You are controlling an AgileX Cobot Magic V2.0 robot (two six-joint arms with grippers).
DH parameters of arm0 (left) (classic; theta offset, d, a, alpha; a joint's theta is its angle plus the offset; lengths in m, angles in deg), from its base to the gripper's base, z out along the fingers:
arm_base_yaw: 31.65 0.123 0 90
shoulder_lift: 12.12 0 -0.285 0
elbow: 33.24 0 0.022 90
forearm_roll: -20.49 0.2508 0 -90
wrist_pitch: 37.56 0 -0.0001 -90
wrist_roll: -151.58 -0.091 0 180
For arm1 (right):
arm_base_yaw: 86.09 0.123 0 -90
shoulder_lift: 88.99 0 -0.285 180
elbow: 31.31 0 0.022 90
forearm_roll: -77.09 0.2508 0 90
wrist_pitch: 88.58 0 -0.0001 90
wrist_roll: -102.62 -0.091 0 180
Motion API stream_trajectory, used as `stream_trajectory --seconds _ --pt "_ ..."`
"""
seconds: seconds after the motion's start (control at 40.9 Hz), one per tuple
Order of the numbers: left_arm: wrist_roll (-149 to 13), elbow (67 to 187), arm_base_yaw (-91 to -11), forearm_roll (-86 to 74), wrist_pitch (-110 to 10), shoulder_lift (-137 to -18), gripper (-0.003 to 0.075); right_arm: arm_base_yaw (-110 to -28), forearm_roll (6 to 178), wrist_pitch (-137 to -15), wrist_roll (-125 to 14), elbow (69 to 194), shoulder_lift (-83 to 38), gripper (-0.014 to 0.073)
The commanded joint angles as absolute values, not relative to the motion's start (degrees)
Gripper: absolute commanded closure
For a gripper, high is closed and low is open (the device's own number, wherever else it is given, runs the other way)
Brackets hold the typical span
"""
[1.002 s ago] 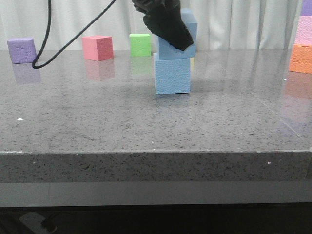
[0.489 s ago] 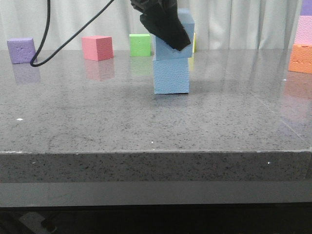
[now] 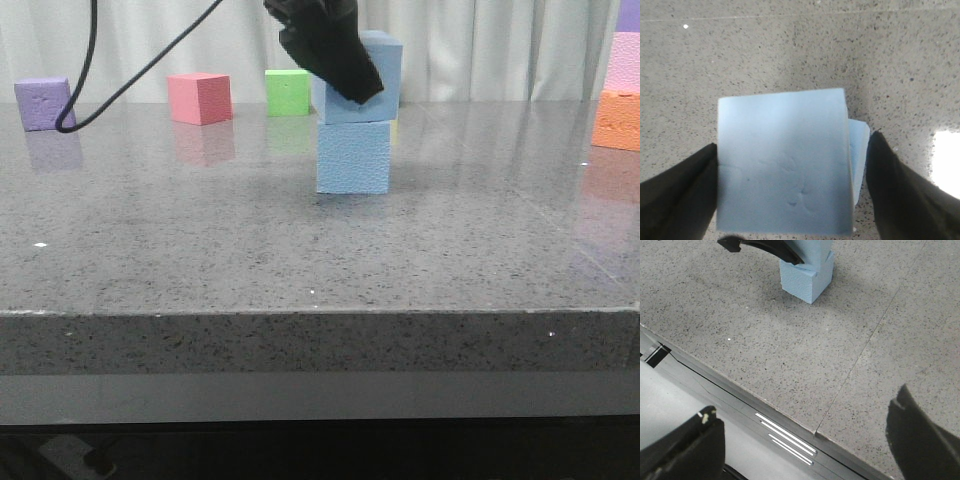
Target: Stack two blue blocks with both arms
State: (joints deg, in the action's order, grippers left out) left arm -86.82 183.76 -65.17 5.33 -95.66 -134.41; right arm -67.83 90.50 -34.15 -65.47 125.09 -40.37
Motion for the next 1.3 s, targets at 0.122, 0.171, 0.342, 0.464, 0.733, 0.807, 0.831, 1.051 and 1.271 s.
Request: stream_trajectory --seconds 0.122,0.171,0.342,0.464,0.733,0.807,0.831,1.051,1.271 --pt "-78.0 185.5 -65.5 4.0 -95.6 -125.3 0.0154 -68.3 90.8 -38.0 -65.6 126.5 -40.6 -0.0062" --pt "-74.5 185.5 -65.5 4.0 -97.4 -123.8 0.0153 -68.3 90.8 -38.0 -65.6 126.5 -40.6 -0.0062" --pt "-65.2 185.5 -65.5 4.1 -105.0 -119.0 0.0154 -68.3 90.8 -38.0 -65.6 126.5 -40.6 -0.0062" --pt "-57.7 185.5 -65.5 4.5 -106.6 -115.3 0.0154 -68.3 90.8 -38.0 -65.6 126.5 -40.6 -0.0062" --pt "-36.2 184.8 -65.5 12.9 -110.6 -109.5 0.0154 -68.3 90.8 -38.1 -65.6 126.5 -40.6 -0.0062" --pt "-31.2 182.5 -65.5 14.0 -110.2 -107.7 0.0154 -68.3 90.8 -38.7 -65.6 126.5 -40.6 -0.0062" --pt "-30.4 181.5 -65.5 14.0 -110.0 -107.1 0.0154 -68.3 90.8 -38.9 -65.6 126.5 -40.6 -0.0062" --pt "-26.6 164.1 -67.9 18.6 -102.9 -95.9 0.0154 -68.3 90.8 -36.8 -65.6 126.5 -40.5 -0.0062" --pt "-24.4 144.8 -68.0 19.2 -93.5 -81.4 0.0154 -68.3 91.2 -36.5 -65.6 126.4 -40.5 -0.0062"
